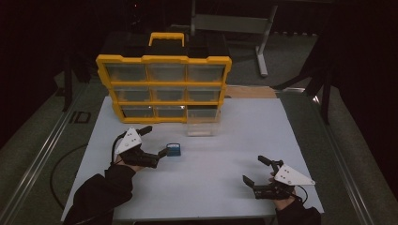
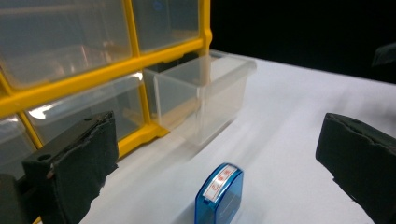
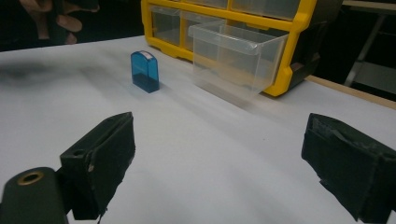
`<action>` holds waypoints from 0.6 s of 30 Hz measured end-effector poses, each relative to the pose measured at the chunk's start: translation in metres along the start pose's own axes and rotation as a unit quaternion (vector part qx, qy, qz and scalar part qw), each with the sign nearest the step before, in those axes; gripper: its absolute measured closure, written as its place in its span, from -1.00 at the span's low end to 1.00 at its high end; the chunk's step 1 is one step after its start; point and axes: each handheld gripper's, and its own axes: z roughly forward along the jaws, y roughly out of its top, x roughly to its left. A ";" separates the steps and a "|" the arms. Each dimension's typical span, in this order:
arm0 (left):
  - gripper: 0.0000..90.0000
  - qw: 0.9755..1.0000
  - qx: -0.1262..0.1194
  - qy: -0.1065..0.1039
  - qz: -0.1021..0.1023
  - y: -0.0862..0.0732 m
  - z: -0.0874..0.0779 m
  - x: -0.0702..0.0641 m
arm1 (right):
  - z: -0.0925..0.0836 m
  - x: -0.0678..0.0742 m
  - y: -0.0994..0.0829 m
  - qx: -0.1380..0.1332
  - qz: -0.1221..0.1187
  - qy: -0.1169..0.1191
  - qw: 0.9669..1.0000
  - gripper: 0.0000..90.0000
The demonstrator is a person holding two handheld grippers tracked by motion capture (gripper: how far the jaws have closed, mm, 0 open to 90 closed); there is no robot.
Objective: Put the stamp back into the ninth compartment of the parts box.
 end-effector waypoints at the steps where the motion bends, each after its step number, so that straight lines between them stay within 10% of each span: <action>1: -1.00 1.000 0.000 0.000 0.000 0.000 0.000 0.000 | 0.000 0.000 0.000 0.000 0.000 0.000 1.000 -0.79; 18: -0.95 0.995 0.085 -0.057 0.013 -0.026 0.031 0.009 | 0.001 0.000 -0.001 0.002 0.005 0.004 1.000 -0.79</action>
